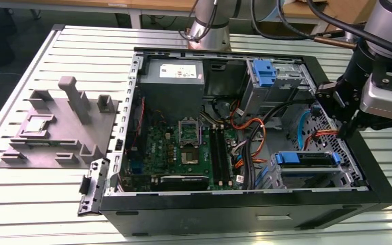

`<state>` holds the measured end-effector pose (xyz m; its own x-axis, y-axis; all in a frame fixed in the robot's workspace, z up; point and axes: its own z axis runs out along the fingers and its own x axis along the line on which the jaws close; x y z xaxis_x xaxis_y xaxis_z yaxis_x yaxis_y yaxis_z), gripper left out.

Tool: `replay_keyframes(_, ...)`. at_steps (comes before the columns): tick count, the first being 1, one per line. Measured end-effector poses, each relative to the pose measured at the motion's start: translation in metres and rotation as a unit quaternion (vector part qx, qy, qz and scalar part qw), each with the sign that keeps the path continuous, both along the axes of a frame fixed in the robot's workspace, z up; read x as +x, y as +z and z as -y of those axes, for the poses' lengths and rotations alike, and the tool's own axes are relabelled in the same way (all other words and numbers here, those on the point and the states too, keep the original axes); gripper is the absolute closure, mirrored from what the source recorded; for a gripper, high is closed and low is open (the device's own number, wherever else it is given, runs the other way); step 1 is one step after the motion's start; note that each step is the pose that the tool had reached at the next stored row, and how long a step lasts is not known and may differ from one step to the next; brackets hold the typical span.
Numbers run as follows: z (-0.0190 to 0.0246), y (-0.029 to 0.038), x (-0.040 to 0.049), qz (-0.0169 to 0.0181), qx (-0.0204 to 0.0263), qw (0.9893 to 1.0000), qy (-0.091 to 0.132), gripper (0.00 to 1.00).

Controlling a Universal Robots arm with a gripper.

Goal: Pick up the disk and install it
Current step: 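Insert the first disk wire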

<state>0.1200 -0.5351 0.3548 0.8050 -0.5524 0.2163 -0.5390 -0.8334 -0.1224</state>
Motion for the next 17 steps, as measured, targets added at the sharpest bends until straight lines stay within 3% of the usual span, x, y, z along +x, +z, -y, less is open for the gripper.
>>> replay_keyframes(2, 0.0001, -0.0001, -0.0008, 0.0000, 0.0000, 0.9999, -0.012, 0.84)
replay_keyframes(11, 0.0000, -0.0001, -0.0043, 0.0000, 0.0000, 0.9999, -0.013, 0.84)
replay_keyframes(14, 0.0000, -0.0002, -0.0044, 0.0000, -0.0001, 0.9994, -0.035, 0.84)
replay_keyframes(17, 0.0000, -0.0007, -0.0044, 0.0000, 0.0000, 0.9980, -0.062, 0.84)
